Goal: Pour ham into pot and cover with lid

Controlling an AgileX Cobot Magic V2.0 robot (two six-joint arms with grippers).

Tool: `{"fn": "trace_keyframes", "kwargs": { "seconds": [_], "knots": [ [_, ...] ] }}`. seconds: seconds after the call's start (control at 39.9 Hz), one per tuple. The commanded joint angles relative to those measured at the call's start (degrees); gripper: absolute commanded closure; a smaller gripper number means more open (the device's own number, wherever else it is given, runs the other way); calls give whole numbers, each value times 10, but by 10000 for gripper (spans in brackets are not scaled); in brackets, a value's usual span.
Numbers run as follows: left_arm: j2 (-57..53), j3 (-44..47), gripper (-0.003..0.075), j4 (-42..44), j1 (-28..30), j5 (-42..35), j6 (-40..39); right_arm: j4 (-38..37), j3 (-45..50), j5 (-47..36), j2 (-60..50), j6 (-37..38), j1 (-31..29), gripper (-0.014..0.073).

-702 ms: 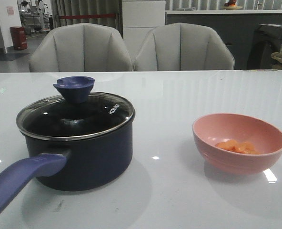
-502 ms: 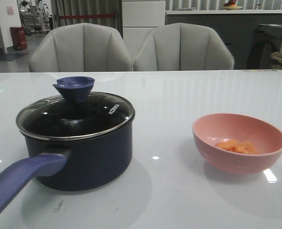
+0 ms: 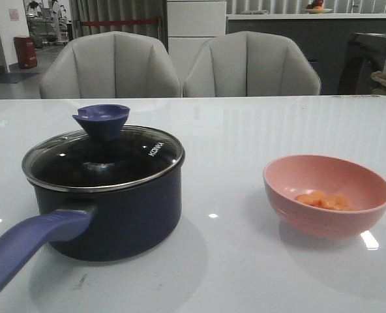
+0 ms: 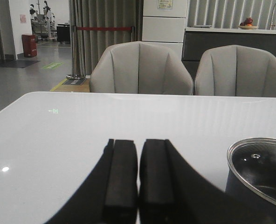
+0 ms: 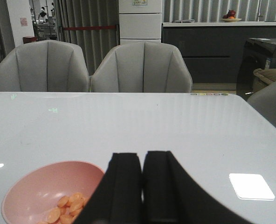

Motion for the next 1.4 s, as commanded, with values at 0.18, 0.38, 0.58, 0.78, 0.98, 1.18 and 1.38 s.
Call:
{"fn": "trace_keyframes", "kwargs": {
  "seconds": [0.18,0.38,0.58,0.78,0.98,1.18,1.38],
  "knots": [
    [-12,16,607,-5,2,-96,-5,-5,6,-41,-11,-1,-2,435],
    [-5,-65,607,-24,2,-134,-5,-5,6,-41,-11,-1,-2,435],
    [73,-210,607,-24,2,54,-5,-5,6,-41,-11,-1,-2,435],
    [132,-267,607,-33,2,152,-5,-5,6,-41,-11,-1,-2,435],
    [139,-247,607,-35,2,156,-5,-5,6,-41,-11,-1,-2,435],
    [139,-243,593,-35,2,174,-5,-5,6,-41,-11,-1,-2,435],
    [139,-243,364,-31,0,176,-5,-5,6,-40,-11,-1,-2,435]
  ]
}}
